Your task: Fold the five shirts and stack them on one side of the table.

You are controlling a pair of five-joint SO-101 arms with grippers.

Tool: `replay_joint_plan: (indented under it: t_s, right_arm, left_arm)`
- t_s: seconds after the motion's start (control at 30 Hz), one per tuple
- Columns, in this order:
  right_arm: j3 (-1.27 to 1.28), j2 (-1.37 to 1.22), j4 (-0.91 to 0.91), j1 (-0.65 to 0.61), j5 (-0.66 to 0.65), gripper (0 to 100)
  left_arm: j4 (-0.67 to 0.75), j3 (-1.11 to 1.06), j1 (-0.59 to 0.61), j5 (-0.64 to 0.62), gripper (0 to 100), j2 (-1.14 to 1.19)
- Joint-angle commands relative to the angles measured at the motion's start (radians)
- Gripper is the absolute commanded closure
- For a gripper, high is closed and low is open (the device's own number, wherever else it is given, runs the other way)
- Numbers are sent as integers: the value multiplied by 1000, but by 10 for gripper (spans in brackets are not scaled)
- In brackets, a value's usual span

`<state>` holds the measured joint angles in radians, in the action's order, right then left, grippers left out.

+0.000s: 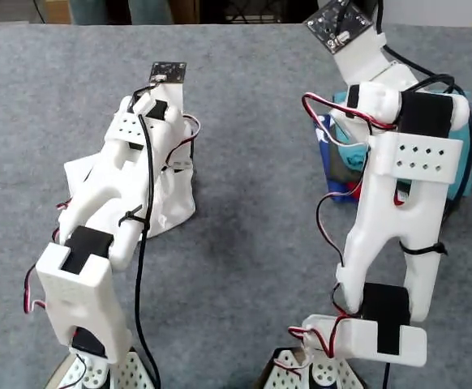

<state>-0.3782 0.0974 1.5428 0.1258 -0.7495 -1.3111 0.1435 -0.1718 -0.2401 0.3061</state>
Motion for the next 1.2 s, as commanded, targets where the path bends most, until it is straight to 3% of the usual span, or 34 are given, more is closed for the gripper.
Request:
replay_joint_plan:
  t_s: [0.0,0.07,0.13,0.2,0.37,0.47,0.7,0.83,1.17]
  right_arm:
    - [1,33,-9,-5,-8,984]
    - [1,33,-9,-5,-2,984]
    - [21,31,3,-14,0,984]
    - [53,36,14,-60,18,984]
    - [93,30,51,-305,232,984]
    - [117,-5,43,-468,328,984]
    - [124,-251,-91,-720,578,984]
    - [124,-424,-101,-770,597,984]
    - [114,-700,-110,-729,597,984]
  left_arm:
    - [11,4,-7,-29,838,-63]
    - [-23,15,-1,-34,755,-63]
    - [-49,38,27,-32,733,-64]
    - [-75,94,94,-31,753,-66]
    - [-157,240,331,-28,893,-54]
    - [-86,166,433,12,975,-9]
    - [207,-36,472,32,965,193]
    - [218,-10,499,-15,965,226]
    - [242,33,625,-21,965,229]
